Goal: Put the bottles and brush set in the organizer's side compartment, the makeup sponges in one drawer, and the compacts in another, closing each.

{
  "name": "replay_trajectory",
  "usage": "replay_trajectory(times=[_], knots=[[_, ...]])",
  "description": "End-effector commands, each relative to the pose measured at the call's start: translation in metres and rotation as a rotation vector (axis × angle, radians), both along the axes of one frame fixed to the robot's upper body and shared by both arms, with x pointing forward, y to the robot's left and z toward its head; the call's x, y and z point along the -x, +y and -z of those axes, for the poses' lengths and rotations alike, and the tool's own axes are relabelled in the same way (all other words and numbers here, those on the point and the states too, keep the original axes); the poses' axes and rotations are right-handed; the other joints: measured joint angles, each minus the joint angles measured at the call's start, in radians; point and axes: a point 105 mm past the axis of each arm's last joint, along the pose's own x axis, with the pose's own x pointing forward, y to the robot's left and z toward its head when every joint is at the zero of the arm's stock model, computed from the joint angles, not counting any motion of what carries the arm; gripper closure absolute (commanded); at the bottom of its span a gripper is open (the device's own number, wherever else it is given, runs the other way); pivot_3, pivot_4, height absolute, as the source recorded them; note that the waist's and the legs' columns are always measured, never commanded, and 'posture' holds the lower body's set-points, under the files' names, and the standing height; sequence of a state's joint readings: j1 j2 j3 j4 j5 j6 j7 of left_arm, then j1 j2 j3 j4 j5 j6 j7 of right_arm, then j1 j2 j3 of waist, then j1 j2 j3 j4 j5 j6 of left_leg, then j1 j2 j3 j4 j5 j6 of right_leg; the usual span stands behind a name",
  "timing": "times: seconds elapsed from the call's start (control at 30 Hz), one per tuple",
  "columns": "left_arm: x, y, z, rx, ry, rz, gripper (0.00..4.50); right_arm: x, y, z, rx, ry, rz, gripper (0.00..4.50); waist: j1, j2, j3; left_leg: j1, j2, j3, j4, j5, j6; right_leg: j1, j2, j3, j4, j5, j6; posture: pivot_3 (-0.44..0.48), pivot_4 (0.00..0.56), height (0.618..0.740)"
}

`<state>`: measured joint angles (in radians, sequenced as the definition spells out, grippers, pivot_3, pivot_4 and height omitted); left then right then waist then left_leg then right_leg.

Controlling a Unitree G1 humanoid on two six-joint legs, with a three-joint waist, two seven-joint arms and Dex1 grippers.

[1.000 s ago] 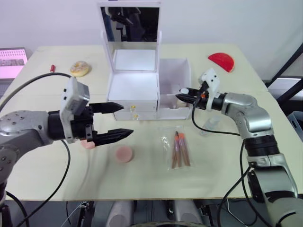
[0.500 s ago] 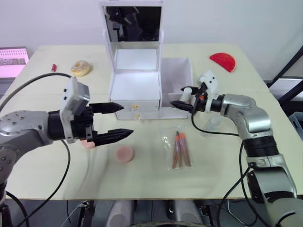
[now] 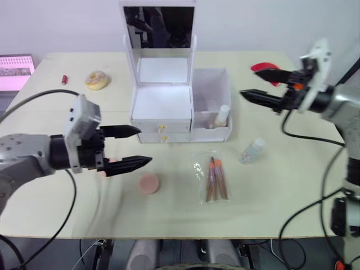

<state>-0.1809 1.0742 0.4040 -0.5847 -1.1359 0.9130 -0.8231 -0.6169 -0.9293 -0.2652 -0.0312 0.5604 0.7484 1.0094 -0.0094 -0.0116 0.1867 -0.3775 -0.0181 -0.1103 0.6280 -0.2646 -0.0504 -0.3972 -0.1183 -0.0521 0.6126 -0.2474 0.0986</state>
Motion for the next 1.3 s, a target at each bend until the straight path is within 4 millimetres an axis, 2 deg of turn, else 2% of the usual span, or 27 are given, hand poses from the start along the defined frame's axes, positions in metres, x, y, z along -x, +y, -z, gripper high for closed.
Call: replay_trajectory(times=[0.03, 0.2, 0.3, 0.4, 0.5, 0.57, 0.67, 0.73, 0.8, 0.9, 1.1, 1.23, 1.3], knots=[[0.003, 0.015, -0.009, -0.028, -0.045, -0.029, 0.00, 0.016, -0.022, 0.001, 0.071, -0.019, 0.006, 0.07, -0.003, 0.000, 0.000, 0.000, 0.000, 0.000, 0.000, 0.000, 0.000, 0.000, 0.000, 0.000, 0.000, 0.000, 0.000, 0.000, 0.150, 0.739], [0.012, 0.041, -0.003, -0.079, -0.011, -0.069, 0.00, 0.047, -0.046, 0.040, 0.152, 0.076, -0.023, 0.07, -0.004, 0.001, 0.001, 0.002, 0.001, 0.001, -0.001, 0.000, 0.000, 0.000, 0.000, 0.000, 0.002, 0.000, -0.001, 0.000, 0.150, 0.739], [0.014, 0.064, 0.004, -0.089, 0.005, -0.130, 0.00, 0.052, -0.068, 0.070, 0.231, 0.115, 0.051, 0.07, -0.004, 0.001, 0.001, 0.002, 0.001, 0.002, 0.000, 0.000, 0.000, 0.000, 0.000, 0.001, 0.001, 0.000, -0.001, 0.000, 0.150, 0.739], [0.015, 0.085, 0.016, -0.110, 0.010, -0.200, 0.00, 0.055, -0.081, 0.087, 0.224, 0.139, 0.100, 0.07, -0.004, 0.001, 0.001, 0.002, 0.001, 0.004, 0.001, 0.000, 0.000, 0.000, -0.001, 0.002, 0.001, -0.002, 0.001, 0.000, 0.150, 0.739], [0.012, 0.108, 0.018, -0.071, -0.005, -0.310, 0.00, 0.059, -0.090, 0.095, 0.232, 0.150, 0.126, 0.07, -0.002, 0.001, 0.001, 0.002, 0.001, 0.004, 0.001, 0.000, 0.000, 0.000, -0.001, 0.002, 0.001, -0.001, 0.001, 0.000, 0.150, 0.739], [0.010, 0.138, 0.021, -0.085, -0.028, -0.427, 0.00, 0.061, -0.108, 0.091, 0.215, 0.138, 0.199, 0.07, -0.002, 0.001, 0.001, 0.002, 0.002, 0.004, 0.001, 0.000, 0.000, 0.000, -0.001, 0.002, 0.001, -0.001, 0.001, 0.000, 0.150, 0.739], [0.011, 0.200, 0.026, -0.083, -0.047, -0.678, 0.00, 0.066, -0.148, 0.082, 0.167, 0.122, 0.360, 0.07, -0.002, 0.002, 0.001, 0.002, 0.001, 0.004, 0.001, 0.000, 0.000, -0.001, -0.001, 0.002, 0.001, 0.001, -0.002, 0.000, 0.150, 0.739], [0.018, 0.228, 0.032, -0.085, -0.047, -0.763, 0.00, 0.070, -0.160, 0.083, 0.155, 0.127, 0.392, 0.07, -0.003, 0.001, 0.001, 0.002, 0.001, 0.005, -0.001, 0.000, 0.000, -0.002, -0.001, 0.002, 0.001, 0.001, -0.003, 0.000, 0.150, 0.739], [0.024, 0.244, 0.038, -0.103, -0.039, -0.798, 0.00, 0.071, -0.161, 0.083, 0.138, 0.125, 0.386, 0.07, -0.004, 0.001, 0.000, 0.002, 0.002, 0.005, -0.002, 0.000, 0.000, -0.002, -0.001, 0.002, 0.000, 0.001, -0.002, 0.000, 0.150, 0.739], [0.027, 0.253, 0.045, -0.116, -0.036, -0.813, 0.00, 0.071, -0.158, 0.086, 0.143, 0.130, 0.371, 0.07, -0.005, 0.000, 0.001, 0.002, 0.002, 0.005, -0.002, -0.001, 0.000, -0.002, -0.001, 0.002, 0.000, 0.000, -0.001, 0.000, 0.150, 0.739], [0.026, 0.254, 0.050, -0.110, -0.039, -0.805, 0.00, 0.069, -0.156, 0.087, 0.146, 0.131, 0.366, 0.07, -0.001, 0.001, 0.001, 0.002, 0.003, 0.005, 0.000, -0.001, 0.000, -0.002, -0.001, 0.002, 0.001, -0.001, 0.001, 0.000, 0.150, 0.739], [0.022, 0.250, 0.049, -0.103, -0.045, -0.786, 0.00, 0.068, -0.154, 0.086, 0.146, 0.130, 0.363, 0.07, -0.002, 0.001, 0.000, 0.002, 0.003, 0.005, -0.001, -0.001, 0.000, -0.002, -0.001, 0.002, 0.001, -0.001, 0.001, 0.000, 0.150, 0.739], [0.015, 0.239, 0.045, -0.104, -0.057, -0.741, 0.00, 0.066, -0.148, 0.083, 0.149, 0.123, 0.352, 0.07, -0.003, 0.001, 0.000, 0.002, 0.003, 0.006, -0.002, -0.001, 0.000, -0.002, -0.001, 0.002, 0.001, 0.000, 0.000, 0.000, 0.150, 0.739]])
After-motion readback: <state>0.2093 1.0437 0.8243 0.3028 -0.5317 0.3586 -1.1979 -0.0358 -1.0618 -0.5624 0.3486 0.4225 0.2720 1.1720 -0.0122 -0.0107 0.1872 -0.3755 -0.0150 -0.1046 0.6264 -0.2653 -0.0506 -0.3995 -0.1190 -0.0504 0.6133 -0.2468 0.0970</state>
